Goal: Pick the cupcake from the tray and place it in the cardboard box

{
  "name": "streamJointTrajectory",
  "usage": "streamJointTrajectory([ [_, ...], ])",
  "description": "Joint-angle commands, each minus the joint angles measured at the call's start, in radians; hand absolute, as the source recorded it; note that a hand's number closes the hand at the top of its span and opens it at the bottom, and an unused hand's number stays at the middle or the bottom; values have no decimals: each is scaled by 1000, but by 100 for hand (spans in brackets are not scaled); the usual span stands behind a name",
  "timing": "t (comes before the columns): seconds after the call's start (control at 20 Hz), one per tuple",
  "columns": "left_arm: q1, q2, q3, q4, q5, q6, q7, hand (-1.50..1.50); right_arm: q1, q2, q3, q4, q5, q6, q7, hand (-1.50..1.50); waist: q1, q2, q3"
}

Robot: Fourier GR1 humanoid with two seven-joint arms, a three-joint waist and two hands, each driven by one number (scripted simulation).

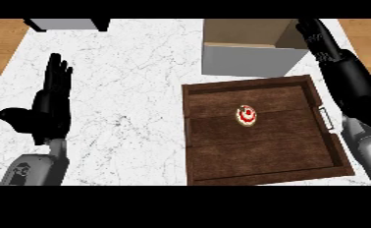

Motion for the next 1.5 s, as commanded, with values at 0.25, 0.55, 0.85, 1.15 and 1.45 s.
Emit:
streamJointTrajectory([
  [0.25, 1, 215, -104, -17, -104, -241, -51, 0, 49, -48, -243, -134, 83, -319, 223, -150, -112, -67, -9],
  [0.55, -9, 223, -142, -28, -57, -372, -51, 0, 358, -148, -127, -334, 370, -394, 435, -150, -60, -44, -9],
  [0.85, -73, 208, -131, 4, -67, -397, -51, 0, 468, -248, -3, -482, 593, -278, 514, -150, -28, -36, -9],
  [1.15, -51, 181, -159, -15, -90, -399, -55, 0, 371, -335, 91, -524, 598, 7, 820, -150, 6, -32, -10],
  [1.45, -109, 175, -161, -29, -85, -428, -18, 0, 125, -288, 244, -560, 520, 283, 1129, -150, 41, -28, -11],
])
